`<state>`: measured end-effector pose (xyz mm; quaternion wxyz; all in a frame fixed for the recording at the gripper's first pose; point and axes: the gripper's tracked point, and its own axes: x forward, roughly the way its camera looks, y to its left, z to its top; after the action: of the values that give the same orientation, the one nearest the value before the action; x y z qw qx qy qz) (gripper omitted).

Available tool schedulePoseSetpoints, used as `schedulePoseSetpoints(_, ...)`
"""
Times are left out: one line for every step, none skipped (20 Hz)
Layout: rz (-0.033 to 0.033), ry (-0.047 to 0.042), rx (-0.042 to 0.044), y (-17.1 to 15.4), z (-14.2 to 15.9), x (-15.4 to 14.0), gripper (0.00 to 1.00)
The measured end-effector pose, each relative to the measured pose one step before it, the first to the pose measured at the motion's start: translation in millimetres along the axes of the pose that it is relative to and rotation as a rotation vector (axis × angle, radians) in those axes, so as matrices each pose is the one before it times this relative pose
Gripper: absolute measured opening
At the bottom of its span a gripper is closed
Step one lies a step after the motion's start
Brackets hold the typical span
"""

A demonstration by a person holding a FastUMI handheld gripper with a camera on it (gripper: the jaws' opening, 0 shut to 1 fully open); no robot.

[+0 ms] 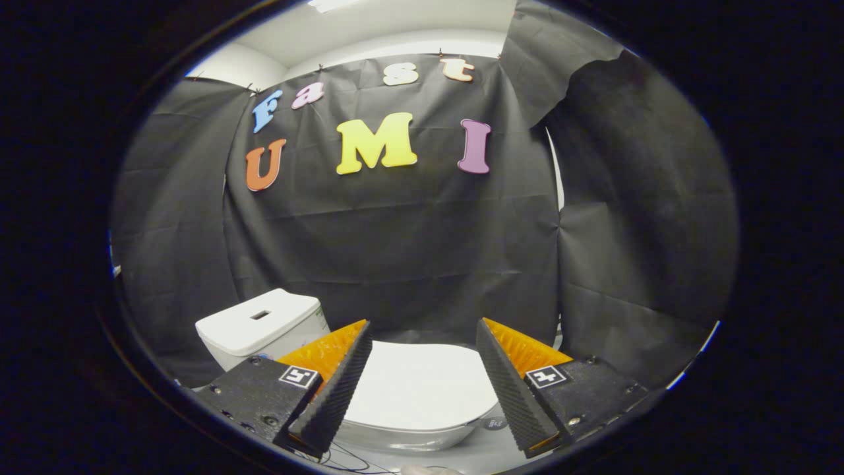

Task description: Open the toilet lid.

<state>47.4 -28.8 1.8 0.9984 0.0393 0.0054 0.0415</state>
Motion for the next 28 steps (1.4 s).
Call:
schedulePoseSetpoints(0.01257, 0.00897, 0.03786, -5.47, -0.78, 3.41, 0.99)
schedulePoseSetpoints(0.00676, 0.01385, 0.03648, -7.19, -6.43, 6.57, 0.99)
schedulePoseSetpoints(0.0065, 0.01057, 0.04007, -7.84, -3.05, 5.52, 0.99)
schedulePoseSetpoints(0.00153, 0.01155, 0.04315, -9.93, -2.18, 5.63, 0.99)
schedulePoseSetpoints(-0.00046, 0.01608, 0.03513, -9.58, -4.81, 6.03, 0.99)
schedulePoseSetpoints(-0.00598, 0.01669, 0.03159, -11.68, -6.12, 7.03, 0.99)
schedulePoseSetpoints(-0.00284, 0.01276, 0.02538, -10.71, -5.08, 6.29, 0.99)
schedulePoseSetpoints(-0.00862, 0.0139, 0.0223, -12.35, -5.49, 5.5, 1.0)
schedulePoseSetpoints(-0.00743, 0.01409, 0.02429, -11.53, -6.4, 5.99, 1.0)
schedulePoseSetpoints(-0.00486, 0.01397, 0.02646, -11.98, -8.7, 4.78, 1.0)
schedulePoseSetpoints(-0.00844, 0.02164, 0.03461, -13.43, -6.22, 3.74, 1.0)
schedulePoseSetpoints(-0.0062, 0.03209, 0.03948, -12.44, -11.03, 6.15, 1.0)
schedulePoseSetpoints(-0.008, 0.02968, 0.04415, -13.25, -9.31, 5.49, 1.0)
schedulePoseSetpoints(-0.0076, 0.02793, 0.05015, -13.67, -7.54, 5.61, 1.0)
schedulePoseSetpoints(0.0013, 0.02185, 0.04944, -10.65, -6.95, 5.43, 1.0)
schedulePoseSetpoints(0.00126, 0.02002, 0.04014, -10.0, -7.01, 6.1, 1.0)
schedulePoseSetpoints(-0.01147, 0.02427, 0.0307, -10.78, -8.46, 6.65, 1.0)
schedulePoseSetpoints(-0.01161, 0.02648, 0.018, -11.01, -10.35, 4.17, 1.0)
schedulePoseSetpoints(-0.00758, 0.01516, 0.01413, -9.99, -6.18, 3.05, 0.99)
schedulePoseSetpoints(-0.00585, 0.0124, 0.01571, -8.84, -5.02, 3.4, 0.99)
schedulePoseSetpoints(-0.00755, 0.01492, 0.01901, -8.64, -3.81, 3.85, 0.99)
schedulePoseSetpoints(-0.00917, 0.01317, 0.02445, -8.62, -2.43, 2.37, 0.99)
schedulePoseSetpoints(-0.00302, 0.00844, 0.02156, -7.0, -2.89, 1.48, 0.99)
schedulePoseSetpoints(-0.00868, 0.00864, 0.01615, -5.0, -2.89, 3.46, 0.99)
schedulePoseSetpoints(-0.01125, 0.01363, 0.0094, -6.22, -5.01, 4.78, 0.98)
schedulePoseSetpoints(-0.00993, 0.0112, 0.01411, -3.74, -7.42, 5.53, 0.98)
schedulePoseSetpoints(-0.0008, 0.01249, 0.01935, -1.82, -2.46, 4.42, 0.97)
schedulePoseSetpoints(0.00489, 0.01264, 0.02757, -2.9, 0.51, 3.28, 0.97)
